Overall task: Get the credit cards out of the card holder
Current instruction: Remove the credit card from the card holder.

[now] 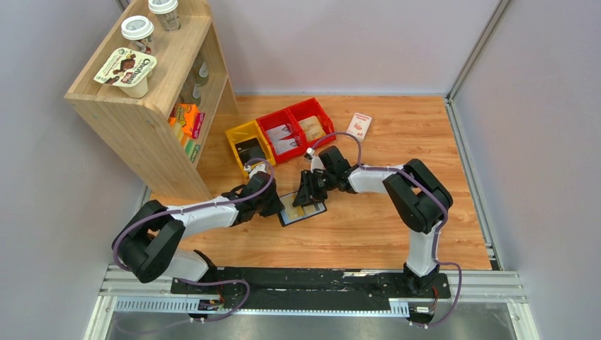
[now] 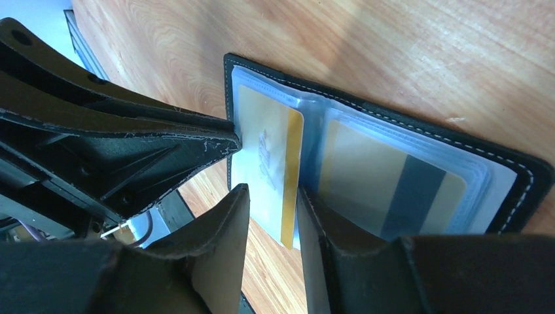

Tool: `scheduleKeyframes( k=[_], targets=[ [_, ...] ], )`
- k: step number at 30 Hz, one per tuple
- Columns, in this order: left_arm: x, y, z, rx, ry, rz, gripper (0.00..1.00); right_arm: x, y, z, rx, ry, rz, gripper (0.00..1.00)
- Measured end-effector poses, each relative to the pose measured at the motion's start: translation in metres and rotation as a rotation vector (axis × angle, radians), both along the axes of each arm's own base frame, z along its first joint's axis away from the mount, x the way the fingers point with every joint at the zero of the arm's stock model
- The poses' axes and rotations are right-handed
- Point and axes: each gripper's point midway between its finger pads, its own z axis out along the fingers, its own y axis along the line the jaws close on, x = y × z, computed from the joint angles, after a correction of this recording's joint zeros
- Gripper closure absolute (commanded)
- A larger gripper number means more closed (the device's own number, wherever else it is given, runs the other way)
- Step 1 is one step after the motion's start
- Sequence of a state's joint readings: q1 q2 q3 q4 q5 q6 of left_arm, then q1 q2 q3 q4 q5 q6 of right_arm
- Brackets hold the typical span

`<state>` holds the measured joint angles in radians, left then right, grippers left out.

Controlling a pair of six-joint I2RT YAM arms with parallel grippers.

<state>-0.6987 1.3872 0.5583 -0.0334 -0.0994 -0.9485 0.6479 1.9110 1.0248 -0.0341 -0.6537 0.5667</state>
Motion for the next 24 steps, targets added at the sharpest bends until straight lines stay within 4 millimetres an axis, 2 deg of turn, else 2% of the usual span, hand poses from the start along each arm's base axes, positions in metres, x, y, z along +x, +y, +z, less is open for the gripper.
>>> scheduleKeyframes(
  k=[7,12,19,24],
  targets=[
    [0.001,-0.002,-0.001,-0.018,0.007,0.014,0.84,0.001,-0.004,0.002,0.075,0.016,0.001,0.82],
    [0.002,-0.004,-0.001,-0.03,0.01,0.019,0.85,0.002,-0.007,0.005,0.127,0.034,-0.009,1.0],
    [0.002,-0.004,-0.001,-0.035,0.012,0.023,0.86,0.008,-0.011,0.006,0.15,0.041,-0.024,1.0],
    [0.003,-0.005,-0.002,-0.038,0.013,0.025,0.87,0.016,-0.022,0.002,0.131,0.05,-0.061,1.0]
  ],
)
